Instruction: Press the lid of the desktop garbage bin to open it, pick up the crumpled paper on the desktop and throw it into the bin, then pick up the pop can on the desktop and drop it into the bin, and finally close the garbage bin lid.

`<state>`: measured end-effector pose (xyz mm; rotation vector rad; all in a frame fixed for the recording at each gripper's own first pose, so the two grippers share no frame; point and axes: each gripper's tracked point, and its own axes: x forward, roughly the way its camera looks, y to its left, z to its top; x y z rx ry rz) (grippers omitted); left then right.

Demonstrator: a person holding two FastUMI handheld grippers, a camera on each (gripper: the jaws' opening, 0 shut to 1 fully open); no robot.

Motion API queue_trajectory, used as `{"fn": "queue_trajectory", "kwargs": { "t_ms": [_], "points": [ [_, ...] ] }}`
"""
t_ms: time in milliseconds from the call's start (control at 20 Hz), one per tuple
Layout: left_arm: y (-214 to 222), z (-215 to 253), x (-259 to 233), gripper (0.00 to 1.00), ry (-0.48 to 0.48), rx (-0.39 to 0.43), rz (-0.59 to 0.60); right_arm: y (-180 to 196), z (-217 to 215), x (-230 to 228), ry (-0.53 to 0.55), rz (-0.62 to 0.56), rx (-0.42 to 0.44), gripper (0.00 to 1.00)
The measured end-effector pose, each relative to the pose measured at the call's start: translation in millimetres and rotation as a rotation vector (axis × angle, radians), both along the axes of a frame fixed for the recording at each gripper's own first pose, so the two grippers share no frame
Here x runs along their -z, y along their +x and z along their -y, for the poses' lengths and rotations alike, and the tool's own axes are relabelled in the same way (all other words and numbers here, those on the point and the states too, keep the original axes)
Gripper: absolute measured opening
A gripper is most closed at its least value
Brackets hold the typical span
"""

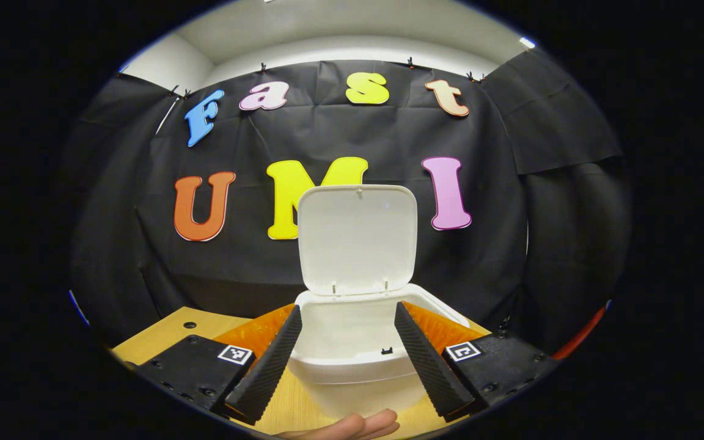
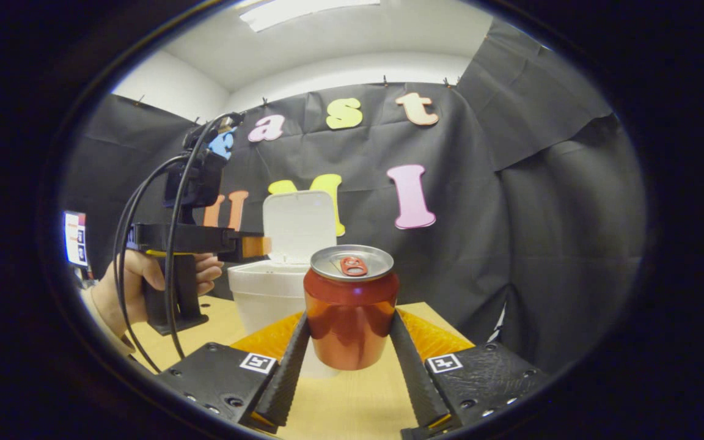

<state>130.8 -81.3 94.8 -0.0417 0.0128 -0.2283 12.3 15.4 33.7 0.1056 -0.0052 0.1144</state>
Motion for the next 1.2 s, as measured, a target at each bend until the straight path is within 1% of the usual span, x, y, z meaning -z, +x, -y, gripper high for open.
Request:
{"fn": "queue_trajectory", "kwargs": {
  "t_ms": [50,150,200,350,450,550,600,700,850,900,1050,1200],
  "points": [
    [-7.3,-3.7,4.4,0.98,-0.004,0.004,-0.007,-1.7,3.8,-4.9,-0.011,0.013,0.018,0.75],
    [-20.1,-14.9,9.7,0.99,-0.018,0.007,-0.002,-3.3,18.5,-9.9,-0.032,0.028,0.079,0.75],
    [-26.0,-22.9,15.0,0.99,-0.024,-0.002,-0.009,-4.3,18.2,-10.3,-0.025,0.024,0.086,0.75],
    [-45.6,-50.1,21.9,0.99,-0.050,-0.035,0.004,-11.4,15.6,-16.4,0.042,0.001,0.075,0.75],
    [-58.6,-74.1,24.7,0.99,-0.038,-0.070,0.042,-15.4,16.0,-19.3,0.061,-0.005,0.080,0.75],
    [-70.2,-92.3,38.6,0.99,-0.061,-0.093,0.038,-20.0,14.3,-17.5,0.063,-0.013,0.078,0.75],
    [-76.0,-101.7,45.8,0.99,-0.069,-0.109,0.029,-20.9,14.4,-14.9,0.059,-0.020,0.084,0.75],
    [-86.6,-112.3,57.7,0.99,-0.086,-0.111,0.016,-22.6,13.0,-9.0,0.054,-0.037,0.102,0.74],
    [-98.6,-126.2,72.0,0.98,-0.078,-0.100,0.003,-20.6,-12.8,4.3,0.040,-0.095,0.050,0.74],
    [-101.7,-130.7,79.1,0.98,-0.069,-0.099,-0.008,-17.5,-16.1,5.9,0.021,-0.109,0.049,0.75],
    [-110.0,-146.2,90.1,0.98,-0.067,-0.101,-0.018,-6.6,-22.6,1.0,-0.044,-0.125,0.076,0.75],
    [-114.8,-154.8,103.3,0.98,-0.097,-0.084,-0.041,9.7,-35.2,-15.1,-0.060,-0.141,0.069,0.75]
  ]
}}
